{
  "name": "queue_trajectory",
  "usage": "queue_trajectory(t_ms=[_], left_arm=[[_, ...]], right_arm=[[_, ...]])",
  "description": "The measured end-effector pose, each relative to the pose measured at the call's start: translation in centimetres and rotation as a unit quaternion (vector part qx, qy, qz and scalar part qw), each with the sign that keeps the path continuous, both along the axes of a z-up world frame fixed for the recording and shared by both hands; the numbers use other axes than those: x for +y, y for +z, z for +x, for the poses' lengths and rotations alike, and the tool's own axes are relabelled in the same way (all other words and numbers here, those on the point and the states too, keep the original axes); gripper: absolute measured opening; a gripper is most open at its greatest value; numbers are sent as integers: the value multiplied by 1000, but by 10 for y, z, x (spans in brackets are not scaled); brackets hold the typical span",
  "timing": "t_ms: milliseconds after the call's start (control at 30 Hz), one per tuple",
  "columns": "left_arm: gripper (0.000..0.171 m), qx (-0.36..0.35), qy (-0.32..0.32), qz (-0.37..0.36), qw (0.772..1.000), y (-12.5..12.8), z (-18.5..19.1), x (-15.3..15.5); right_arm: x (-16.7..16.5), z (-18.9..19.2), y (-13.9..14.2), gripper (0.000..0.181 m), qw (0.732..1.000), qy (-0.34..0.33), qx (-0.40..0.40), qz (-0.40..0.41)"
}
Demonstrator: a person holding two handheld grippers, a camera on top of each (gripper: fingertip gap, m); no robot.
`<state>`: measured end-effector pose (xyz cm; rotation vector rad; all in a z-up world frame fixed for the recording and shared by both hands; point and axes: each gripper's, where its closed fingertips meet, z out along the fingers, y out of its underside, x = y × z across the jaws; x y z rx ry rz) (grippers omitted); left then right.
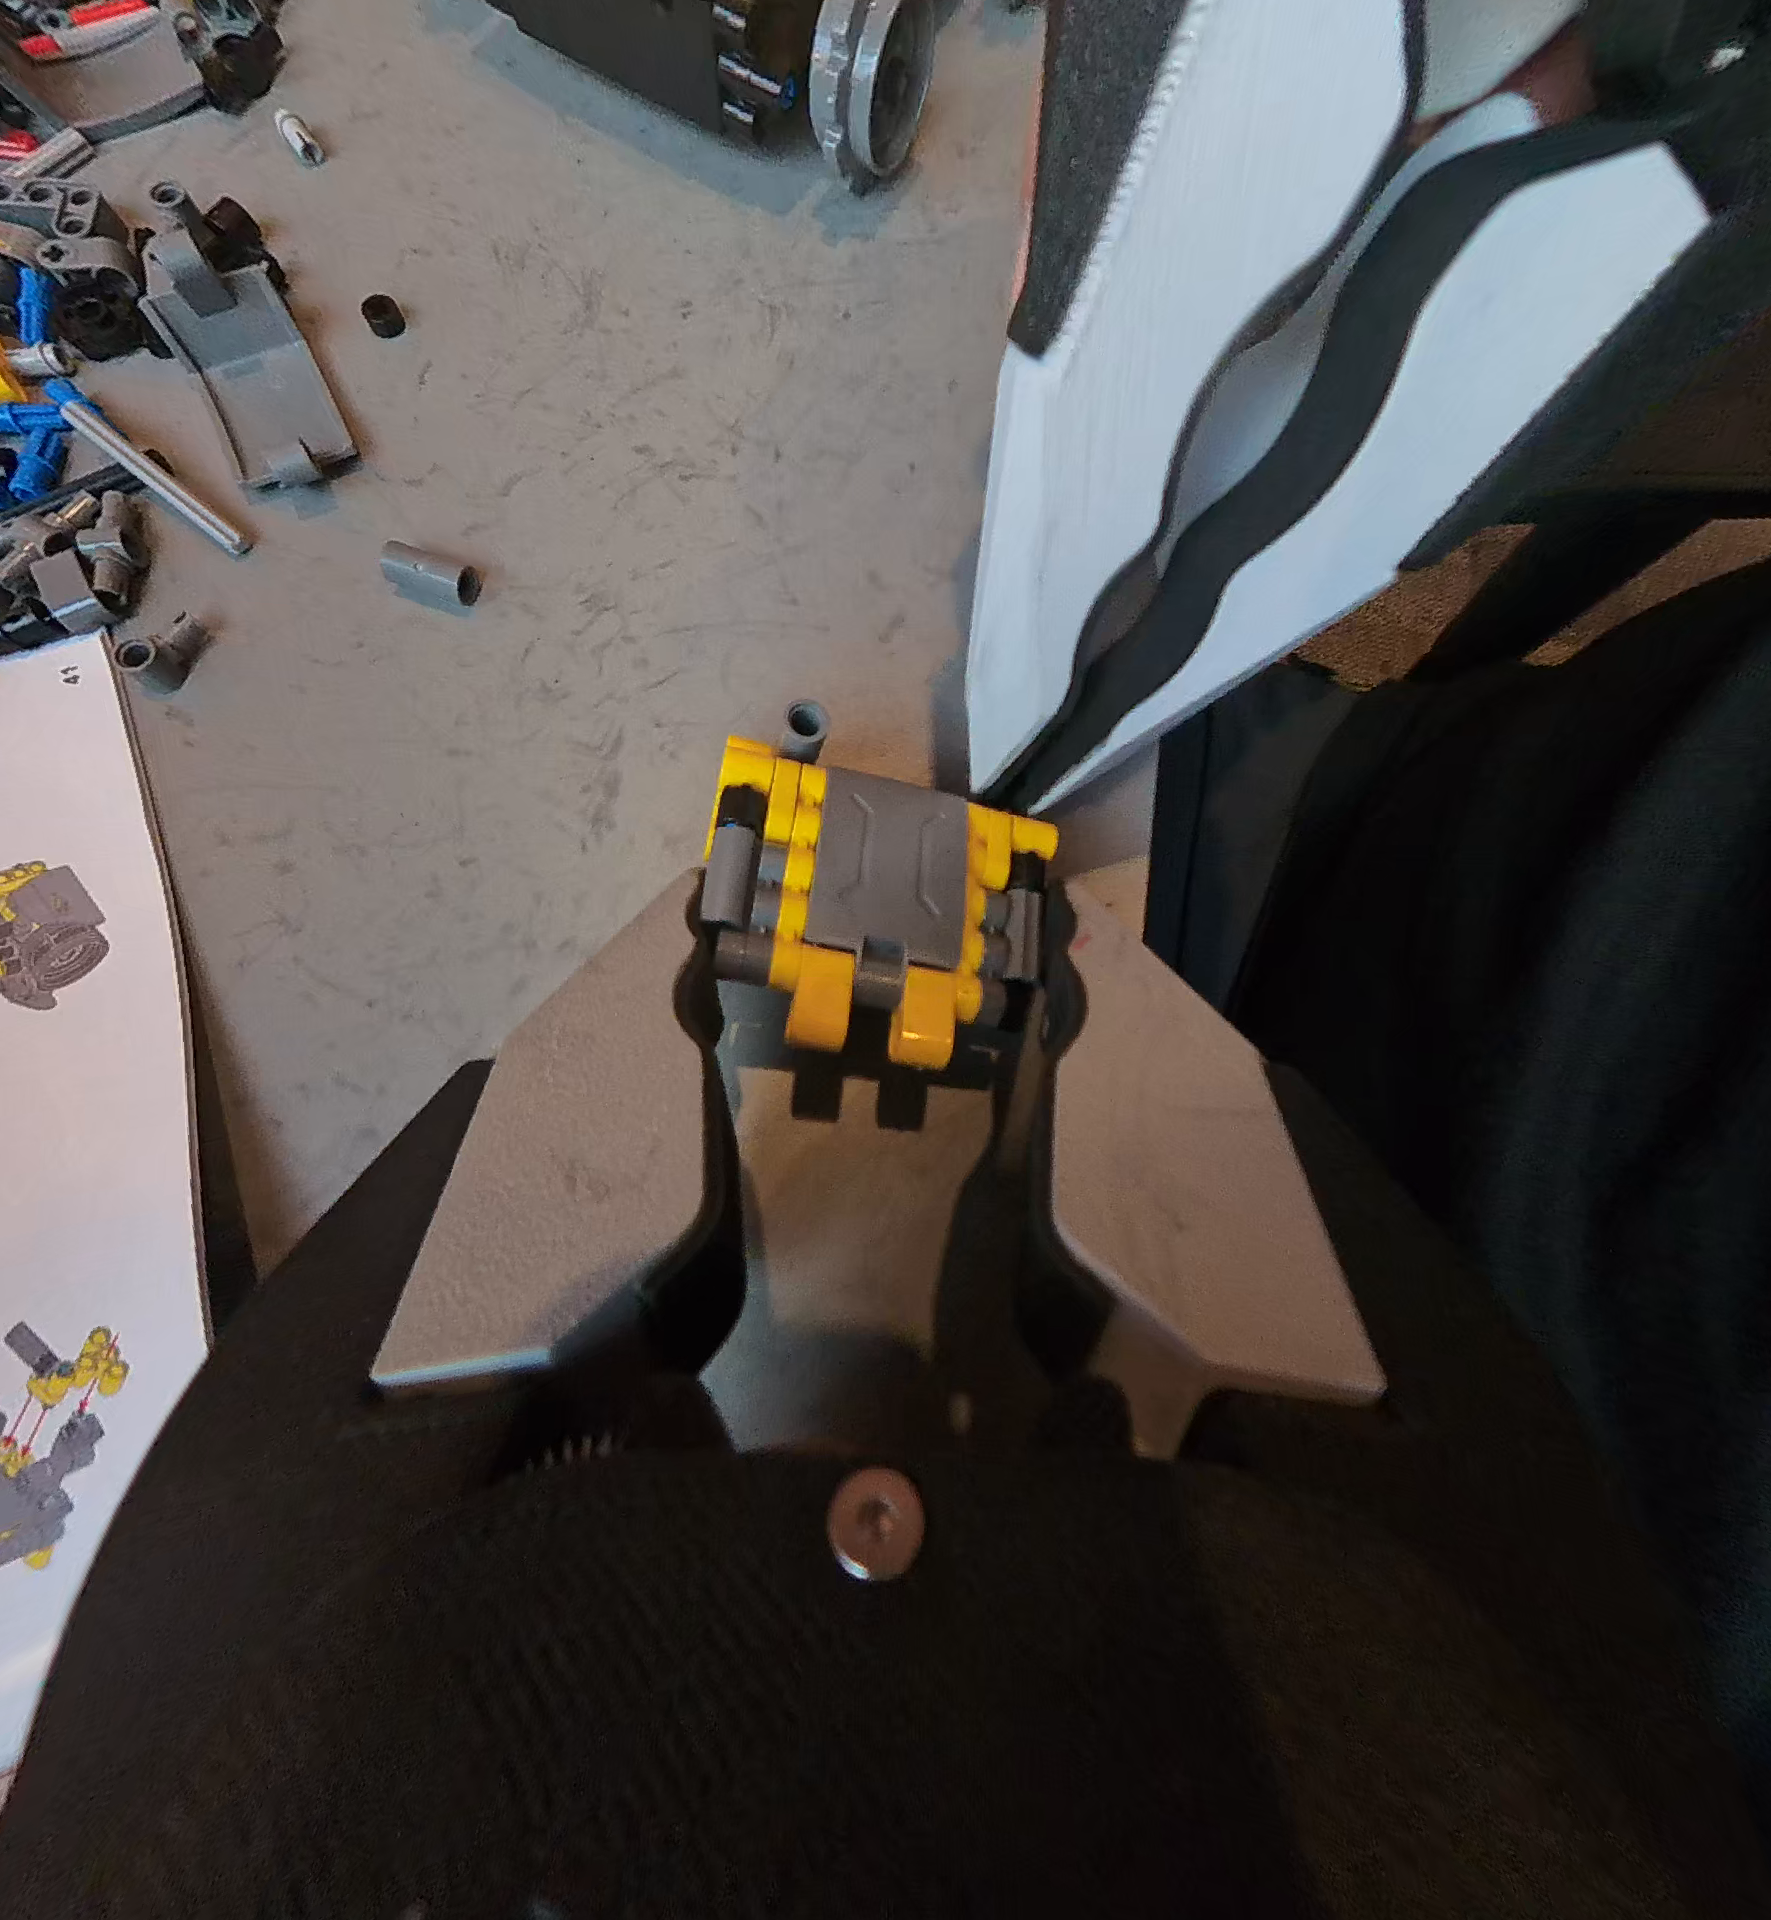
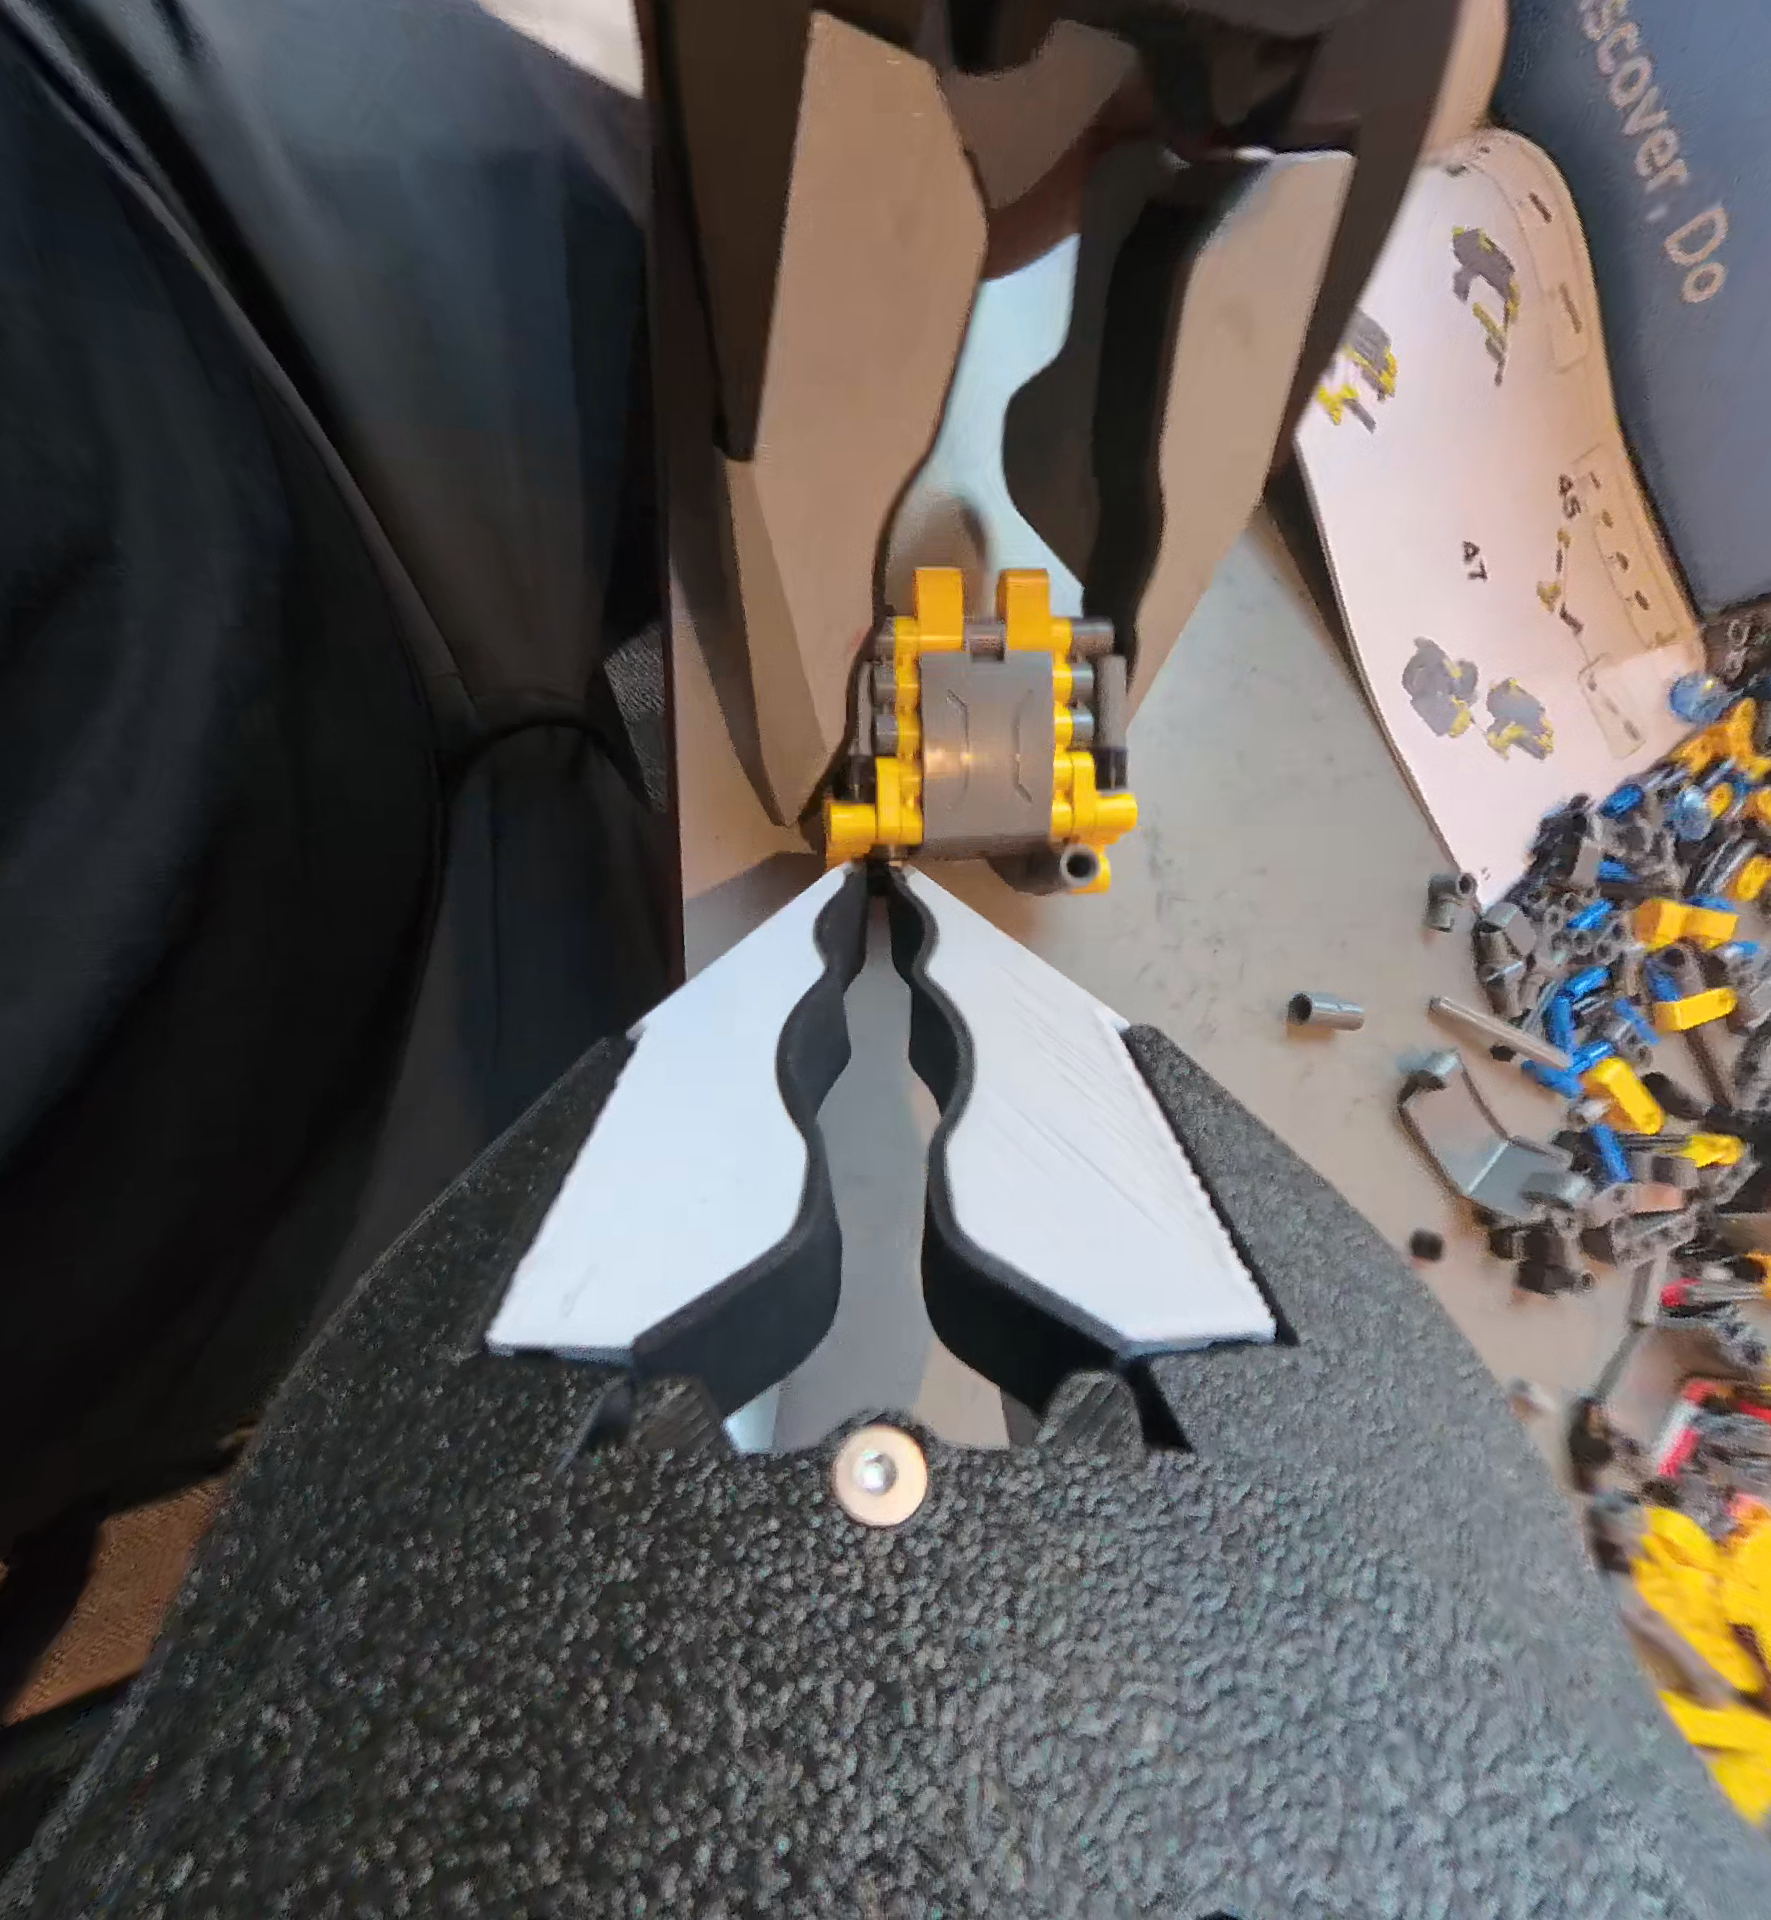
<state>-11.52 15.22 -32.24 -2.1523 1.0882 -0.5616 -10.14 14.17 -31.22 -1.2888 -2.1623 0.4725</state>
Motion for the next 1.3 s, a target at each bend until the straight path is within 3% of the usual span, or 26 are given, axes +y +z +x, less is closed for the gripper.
queue_trajectory(t_ms=[100,300,700,900,1100,1300], left_arm=[[59,-18,8,-7,1000,-1,-3,0],[59,-12,0,-7,1000,-1,-3,1],[59,4,9,6,1000,1,-4,5],[59,-2,15,12,1000,0,-5,6],[59,-4,16,10,1000,-1,-8,7],[59,-2,25,7,1000,-2,-20,8]], right_arm=[[4,1,-1,2,998,-34,21,-50],[5,0,-1,2,997,-38,36,-54],[7,-4,-2,2,991,54,-38,117],[8,-7,-6,2,998,4,-57,-20],[8,-10,-6,3,983,-39,-58,-169],[16,-12,17,0,983,-40,37,-177]])
